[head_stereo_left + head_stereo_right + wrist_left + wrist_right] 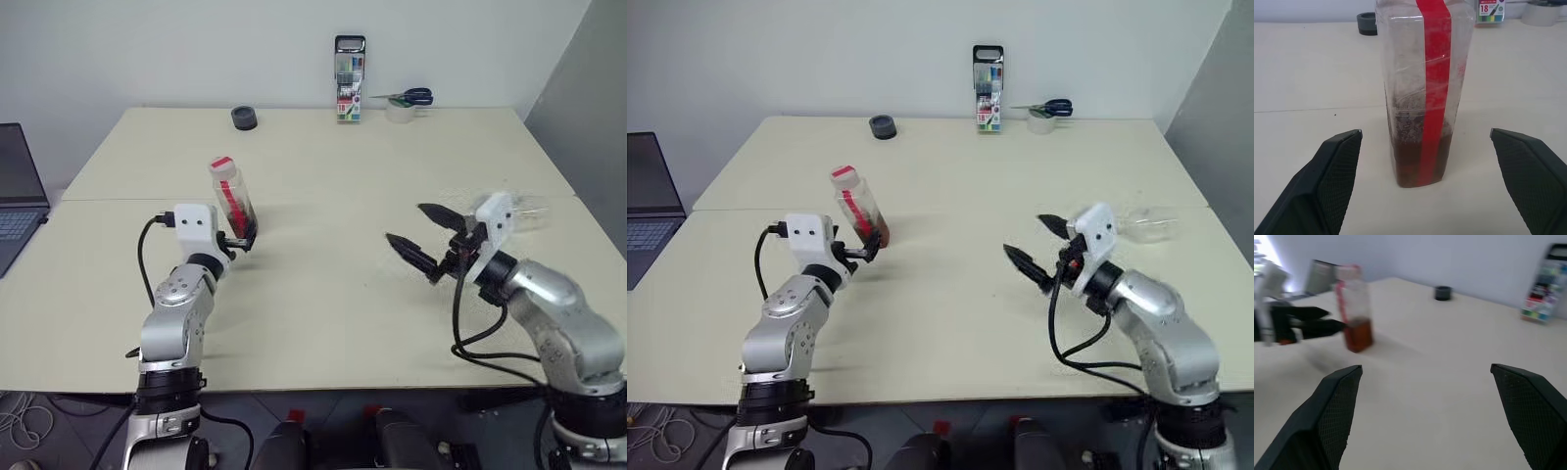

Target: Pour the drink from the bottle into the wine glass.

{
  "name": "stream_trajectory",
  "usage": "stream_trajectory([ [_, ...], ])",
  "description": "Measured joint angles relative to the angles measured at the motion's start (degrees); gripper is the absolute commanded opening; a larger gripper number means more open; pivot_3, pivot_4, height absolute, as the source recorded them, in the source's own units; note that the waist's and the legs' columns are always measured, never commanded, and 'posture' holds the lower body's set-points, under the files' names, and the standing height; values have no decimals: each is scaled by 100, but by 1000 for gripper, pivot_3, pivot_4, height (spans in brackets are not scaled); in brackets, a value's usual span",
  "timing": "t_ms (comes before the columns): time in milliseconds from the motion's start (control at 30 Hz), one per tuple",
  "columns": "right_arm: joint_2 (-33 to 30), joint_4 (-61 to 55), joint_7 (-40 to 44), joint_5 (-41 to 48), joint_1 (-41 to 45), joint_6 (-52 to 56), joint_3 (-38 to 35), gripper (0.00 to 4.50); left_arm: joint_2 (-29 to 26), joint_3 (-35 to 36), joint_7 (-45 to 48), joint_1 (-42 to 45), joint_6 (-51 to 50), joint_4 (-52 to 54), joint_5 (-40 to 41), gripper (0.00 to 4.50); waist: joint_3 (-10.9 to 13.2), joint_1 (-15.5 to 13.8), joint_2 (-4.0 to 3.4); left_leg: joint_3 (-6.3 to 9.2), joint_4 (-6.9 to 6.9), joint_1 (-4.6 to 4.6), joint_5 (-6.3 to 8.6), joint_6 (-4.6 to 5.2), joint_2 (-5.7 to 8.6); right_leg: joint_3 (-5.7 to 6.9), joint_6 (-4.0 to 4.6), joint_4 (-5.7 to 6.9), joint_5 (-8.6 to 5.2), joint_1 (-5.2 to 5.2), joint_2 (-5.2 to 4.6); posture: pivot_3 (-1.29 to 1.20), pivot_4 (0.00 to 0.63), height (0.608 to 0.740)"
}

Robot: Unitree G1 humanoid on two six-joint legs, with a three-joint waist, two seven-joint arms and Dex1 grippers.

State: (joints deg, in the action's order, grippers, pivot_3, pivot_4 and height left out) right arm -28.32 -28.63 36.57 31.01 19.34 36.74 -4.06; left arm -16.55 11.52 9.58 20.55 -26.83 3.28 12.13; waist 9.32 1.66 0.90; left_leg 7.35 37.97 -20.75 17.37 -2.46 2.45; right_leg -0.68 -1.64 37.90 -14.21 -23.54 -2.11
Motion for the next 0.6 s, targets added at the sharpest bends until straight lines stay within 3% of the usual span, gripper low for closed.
stream_trajectory([
  [167, 138, 112, 99, 188, 378, 134, 295, 4500, -1, 1, -14, 45, 75, -14, -5, 4476, 0, -16, 0, 4, 0, -3, -1, -1, 1, -10, 0, -2, 0, -1, -10, 0, 150, 740],
  [600, 414, 363, -69, -74, 343, -131, 543, 4500, -3, 13, -138, 458, 349, -513, -90, 4476, 0, -28, 0, 5, 0, -5, -1, -2, 2, -8, 0, -2, 0, -4, -13, 0, 150, 740],
])
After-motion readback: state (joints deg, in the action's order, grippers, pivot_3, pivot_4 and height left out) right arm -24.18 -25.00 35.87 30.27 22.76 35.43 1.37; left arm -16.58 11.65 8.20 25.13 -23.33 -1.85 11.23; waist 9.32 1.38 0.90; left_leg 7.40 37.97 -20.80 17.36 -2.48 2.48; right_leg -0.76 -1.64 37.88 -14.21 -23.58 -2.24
